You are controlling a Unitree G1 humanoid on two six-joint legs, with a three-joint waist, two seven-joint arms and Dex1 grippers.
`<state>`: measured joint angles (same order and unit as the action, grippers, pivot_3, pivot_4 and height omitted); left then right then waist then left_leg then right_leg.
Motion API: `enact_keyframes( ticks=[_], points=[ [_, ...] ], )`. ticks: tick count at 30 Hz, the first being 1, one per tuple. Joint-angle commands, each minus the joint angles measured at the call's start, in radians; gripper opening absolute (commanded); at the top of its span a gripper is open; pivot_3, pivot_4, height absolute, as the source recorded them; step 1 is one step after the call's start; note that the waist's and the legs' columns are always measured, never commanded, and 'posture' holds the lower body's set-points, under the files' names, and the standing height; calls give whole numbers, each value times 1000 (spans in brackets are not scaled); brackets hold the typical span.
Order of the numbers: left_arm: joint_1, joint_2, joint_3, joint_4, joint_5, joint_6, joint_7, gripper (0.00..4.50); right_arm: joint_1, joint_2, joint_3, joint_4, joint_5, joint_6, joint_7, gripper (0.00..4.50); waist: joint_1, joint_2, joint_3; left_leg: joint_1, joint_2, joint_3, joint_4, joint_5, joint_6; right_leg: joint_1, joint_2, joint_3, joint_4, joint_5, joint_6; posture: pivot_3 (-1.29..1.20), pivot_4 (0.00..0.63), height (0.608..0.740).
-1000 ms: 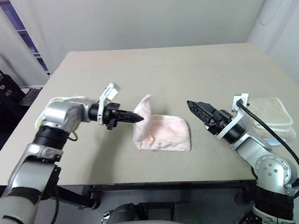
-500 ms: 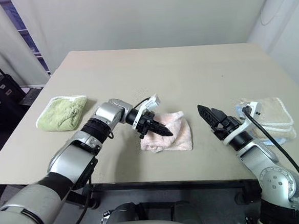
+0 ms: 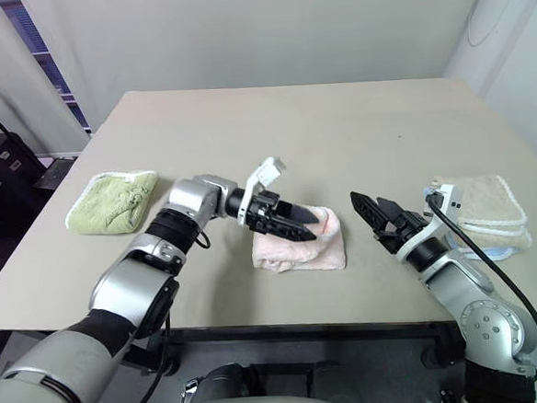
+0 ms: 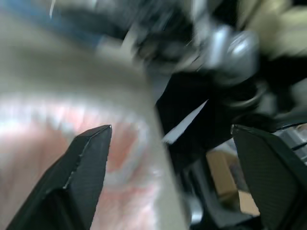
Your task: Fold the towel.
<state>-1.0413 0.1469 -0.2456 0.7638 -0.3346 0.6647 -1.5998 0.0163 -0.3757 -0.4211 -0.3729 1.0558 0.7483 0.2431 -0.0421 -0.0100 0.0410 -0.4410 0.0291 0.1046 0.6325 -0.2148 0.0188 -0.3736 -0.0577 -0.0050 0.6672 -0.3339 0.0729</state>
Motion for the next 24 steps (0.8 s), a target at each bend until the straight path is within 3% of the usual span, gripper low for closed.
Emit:
enact_keyframes(
  ticks=[1, 3, 6, 7, 9, 15, 17, 24],
  points=[
    [19, 35, 91, -147, -72, 4, 18, 3999, -41, -37, 7, -22, -22, -23, 25, 4500, 0, 1, 0, 0, 0, 0, 0, 0, 0, 0, 0, 0, 0, 0, 0, 0, 0, 740],
    [75, 72, 106, -220, -54, -77, 49, 4025, -65, -56, 23, -40, -38, -30, 46, 4306, -1, 1, 0, 0, 0, 0, 0, 0, 0, 0, 0, 0, 0, 0, 0, 0, 0, 740],
    [166, 134, 83, -282, 5, -207, 85, 4038, -101, -89, 50, -83, -50, -37, 83, 3514, -1, 3, -1, 3, 0, 0, 0, 0, 0, 3, 1, 0, 1, 0, 1, 0, 0, 740],
    [196, 174, 67, -314, -8, -195, 46, 3855, -118, -104, 69, -88, -59, -30, 94, 3136, -1, 2, -1, 3, 0, 0, 0, 0, 0, 3, 1, 0, 1, 0, 1, 0, 0, 740],
    [238, 215, 60, -347, -9, -200, 28, 3401, -148, -129, 107, -97, -70, -17, 124, 2400, -1, 2, 0, 3, 1, 0, 0, 0, 0, 2, 1, 0, 2, 0, 1, 0, 0, 740],
    [280, 192, 64, -319, 16, -278, 126, 1118, -223, -181, 236, -83, -109, 21, 203, 58, 25, 2, 0, 3, 1, 0, 4, 0, 0, 3, 0, 0, 2, 0, 0, 0, 0, 740],
    [284, 141, 48, -254, 64, -388, 191, 388, -268, -187, 322, -25, -178, 31, 233, 0, 27, 2, 0, 2, 1, 0, 6, -1, 1, 3, 0, 0, 2, 0, -2, 0, 0, 740],
    [262, 19, -4, 1, 178, -634, 249, 388, -289, -201, 478, 168, -370, 16, 322, 0, 28, 2, 0, -2, 1, 1, 14, -3, 6, 2, -2, 0, 2, 2, -2, 0, 0, 740]
  ],
)
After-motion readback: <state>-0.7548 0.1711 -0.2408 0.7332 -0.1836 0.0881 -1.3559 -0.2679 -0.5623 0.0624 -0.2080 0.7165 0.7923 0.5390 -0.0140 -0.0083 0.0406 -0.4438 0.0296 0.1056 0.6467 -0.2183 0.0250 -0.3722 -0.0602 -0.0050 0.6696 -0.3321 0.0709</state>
